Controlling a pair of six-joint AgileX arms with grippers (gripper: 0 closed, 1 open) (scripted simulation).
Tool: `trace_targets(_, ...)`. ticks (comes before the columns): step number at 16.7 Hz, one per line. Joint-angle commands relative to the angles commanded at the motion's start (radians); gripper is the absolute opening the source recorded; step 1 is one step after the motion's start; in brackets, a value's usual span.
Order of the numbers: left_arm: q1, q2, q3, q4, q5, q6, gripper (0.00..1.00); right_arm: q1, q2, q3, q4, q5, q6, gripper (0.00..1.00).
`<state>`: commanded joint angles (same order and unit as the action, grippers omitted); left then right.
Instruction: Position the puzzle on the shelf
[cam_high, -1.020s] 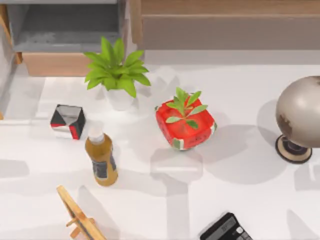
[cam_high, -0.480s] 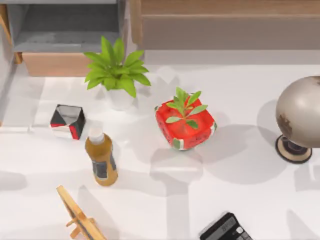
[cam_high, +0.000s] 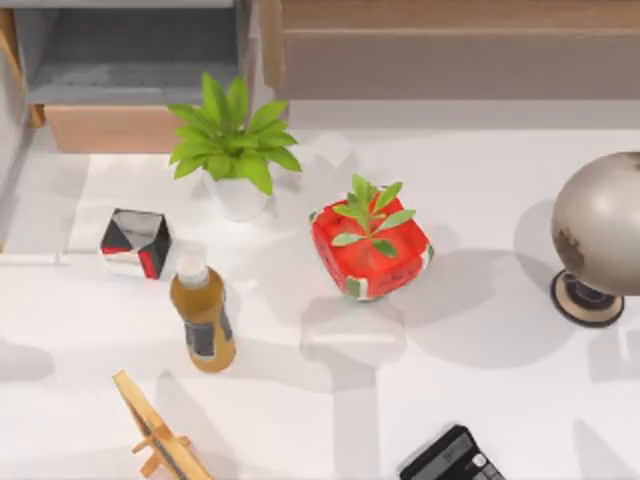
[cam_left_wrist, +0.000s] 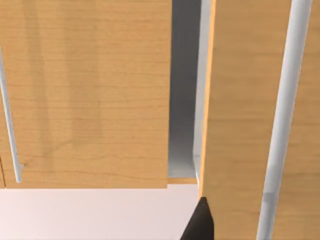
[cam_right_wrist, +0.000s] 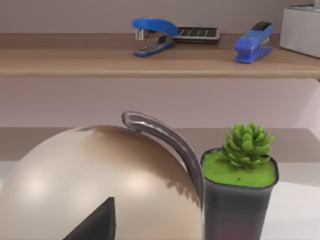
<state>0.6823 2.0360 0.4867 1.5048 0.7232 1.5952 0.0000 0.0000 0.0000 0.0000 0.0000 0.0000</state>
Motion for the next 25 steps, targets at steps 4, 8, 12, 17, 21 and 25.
trace_targets(4,0.0,0.0,0.0,0.0,0.0,0.0,1.0,0.0,0.0,0.0,0.0,0.0,0.0,1.0)
trace_targets(8,0.0,0.0,0.0,0.0,0.0,0.0,1.0,0.0,0.0,0.0,0.0,0.0,0.0,1.0)
trace_targets(12,-0.002,0.0,0.001,0.0,0.0,0.0,1.0,0.0,0.0,0.0,0.0,0.0,0.0,1.0)
trace_targets(17,0.042,-0.019,-0.052,0.032,0.043,0.003,1.0,0.0,0.0,0.0,0.0,0.0,0.0,1.0)
trace_targets(21,0.044,-0.018,-0.057,0.034,0.047,0.003,1.0,0.0,0.0,0.0,0.0,0.0,0.0,1.0)
trace_targets(25,0.072,-0.023,-0.021,-0.01,0.024,-0.014,1.0,0.0,0.0,0.0,0.0,0.0,0.0,1.0)
